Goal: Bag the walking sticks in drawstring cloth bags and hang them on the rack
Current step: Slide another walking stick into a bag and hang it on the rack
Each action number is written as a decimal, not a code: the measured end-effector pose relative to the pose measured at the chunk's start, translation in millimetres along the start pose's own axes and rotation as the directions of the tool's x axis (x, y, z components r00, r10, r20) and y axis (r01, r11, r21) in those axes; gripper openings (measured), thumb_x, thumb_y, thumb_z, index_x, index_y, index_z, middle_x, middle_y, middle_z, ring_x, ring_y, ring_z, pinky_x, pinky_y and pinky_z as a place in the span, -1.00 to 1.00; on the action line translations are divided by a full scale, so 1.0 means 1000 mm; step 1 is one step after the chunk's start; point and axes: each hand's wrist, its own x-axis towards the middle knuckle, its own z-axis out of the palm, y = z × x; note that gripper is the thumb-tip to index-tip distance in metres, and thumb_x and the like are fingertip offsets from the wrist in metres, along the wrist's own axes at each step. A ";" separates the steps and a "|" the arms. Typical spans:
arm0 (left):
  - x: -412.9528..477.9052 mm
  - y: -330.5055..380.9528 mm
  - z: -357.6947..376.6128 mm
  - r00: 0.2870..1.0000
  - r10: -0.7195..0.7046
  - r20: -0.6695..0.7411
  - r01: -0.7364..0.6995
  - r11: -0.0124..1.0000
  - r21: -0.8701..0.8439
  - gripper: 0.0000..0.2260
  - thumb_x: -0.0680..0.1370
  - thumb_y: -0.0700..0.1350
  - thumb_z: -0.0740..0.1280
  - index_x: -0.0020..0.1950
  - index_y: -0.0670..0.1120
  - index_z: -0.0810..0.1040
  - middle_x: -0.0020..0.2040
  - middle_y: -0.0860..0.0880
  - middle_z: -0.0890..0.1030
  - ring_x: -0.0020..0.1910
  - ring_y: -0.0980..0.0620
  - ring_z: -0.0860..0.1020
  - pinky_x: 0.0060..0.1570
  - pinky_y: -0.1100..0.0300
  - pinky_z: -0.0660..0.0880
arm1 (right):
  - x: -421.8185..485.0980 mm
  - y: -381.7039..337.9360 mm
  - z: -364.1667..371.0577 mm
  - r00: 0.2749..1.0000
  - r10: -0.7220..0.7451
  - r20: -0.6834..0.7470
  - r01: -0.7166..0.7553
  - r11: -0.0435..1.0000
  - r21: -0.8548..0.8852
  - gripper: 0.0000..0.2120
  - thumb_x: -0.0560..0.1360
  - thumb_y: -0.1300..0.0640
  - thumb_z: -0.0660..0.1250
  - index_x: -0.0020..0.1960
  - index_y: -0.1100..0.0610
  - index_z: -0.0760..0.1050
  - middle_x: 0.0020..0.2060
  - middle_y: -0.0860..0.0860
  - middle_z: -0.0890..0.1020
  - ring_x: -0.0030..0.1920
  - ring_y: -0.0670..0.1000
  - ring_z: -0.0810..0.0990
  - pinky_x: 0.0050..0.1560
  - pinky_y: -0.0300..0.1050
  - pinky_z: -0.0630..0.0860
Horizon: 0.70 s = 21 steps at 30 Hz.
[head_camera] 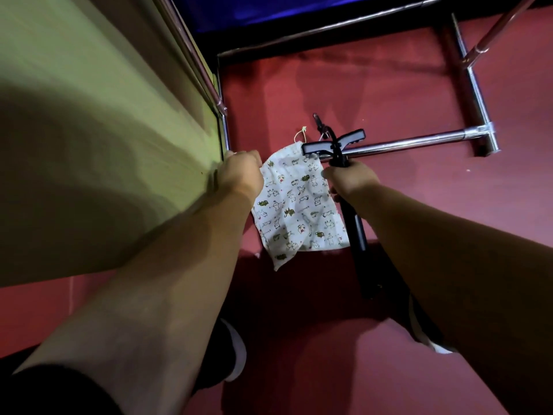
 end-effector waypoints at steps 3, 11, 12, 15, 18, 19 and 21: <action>-0.013 0.009 -0.022 0.992 0.126 -0.004 -0.126 0.992 0.001 -0.80 0.57 -0.12 0.40 0.06 0.19 0.57 0.01 0.02 0.51 0.06 -0.11 0.52 0.04 0.09 0.41 | -0.018 -0.017 -0.006 0.998 0.028 0.054 -0.030 0.998 0.047 -0.80 0.61 0.07 0.47 0.11 0.19 0.60 -0.07 0.08 0.65 -0.11 0.05 0.64 -0.16 -0.09 0.63; -0.073 0.038 -0.133 0.918 0.371 0.138 -0.365 0.928 -0.070 -0.72 0.65 -0.23 0.36 0.21 0.14 0.60 -0.02 0.00 0.47 -0.10 -0.07 0.52 -0.19 0.08 0.48 | -0.112 -0.060 -0.031 0.997 -0.021 0.069 0.037 0.971 -0.235 -0.73 0.48 0.14 0.51 0.10 0.26 0.62 -0.02 0.18 0.68 -0.06 0.19 0.67 -0.12 -0.01 0.58; -0.086 0.038 -0.146 0.919 0.368 0.141 -0.359 0.930 -0.085 -0.71 0.66 -0.25 0.34 0.19 0.15 0.63 -0.02 0.00 0.50 -0.13 -0.06 0.54 -0.19 0.09 0.49 | -0.129 -0.063 -0.034 0.996 -0.055 0.068 0.071 0.963 -0.261 -0.76 0.46 0.16 0.51 0.06 0.26 0.62 -0.05 0.17 0.68 -0.09 0.17 0.66 -0.13 -0.02 0.58; -0.130 0.033 -0.186 0.934 0.334 0.131 -0.321 0.941 -0.107 -0.63 0.62 -0.36 0.29 0.10 0.10 0.72 0.09 0.01 0.68 -0.03 -0.06 0.63 -0.11 0.19 0.51 | -0.186 -0.077 -0.047 0.987 -0.145 0.066 0.159 0.918 -0.362 -0.81 0.40 0.19 0.54 -0.03 0.23 0.64 -0.02 0.19 0.72 -0.05 0.20 0.71 -0.06 0.06 0.70; -0.177 0.033 -0.227 0.948 0.286 0.139 -0.268 0.954 -0.135 -0.68 0.62 -0.35 0.30 0.06 0.03 0.75 0.12 -0.03 0.75 0.04 -0.07 0.69 -0.10 0.26 0.52 | -0.247 -0.094 -0.061 0.961 -0.261 0.092 0.274 0.848 -0.453 -0.77 0.46 0.23 0.54 0.09 0.20 0.62 0.11 0.21 0.71 0.14 0.24 0.71 0.15 0.14 0.68; -0.190 0.034 -0.238 0.946 0.287 0.154 -0.268 0.955 -0.129 -0.69 0.62 -0.35 0.30 0.10 -0.03 0.76 0.12 -0.03 0.75 -0.01 -0.07 0.69 -0.19 0.31 0.49 | -0.261 -0.098 -0.065 0.953 -0.290 0.085 0.297 0.848 -0.439 -0.75 0.46 0.25 0.53 0.13 0.21 0.62 0.11 0.22 0.72 0.13 0.25 0.72 0.13 0.15 0.69; -0.221 0.037 -0.263 0.938 0.310 0.156 -0.290 0.947 -0.136 -0.70 0.61 -0.39 0.27 0.17 -0.15 0.74 0.07 -0.06 0.73 -0.30 0.02 0.60 -0.50 0.37 0.39 | -0.291 -0.104 -0.077 0.937 -0.345 0.062 0.342 0.862 -0.374 -0.76 0.43 0.25 0.52 0.09 0.19 0.64 0.02 0.21 0.73 0.03 0.25 0.74 0.03 0.21 0.73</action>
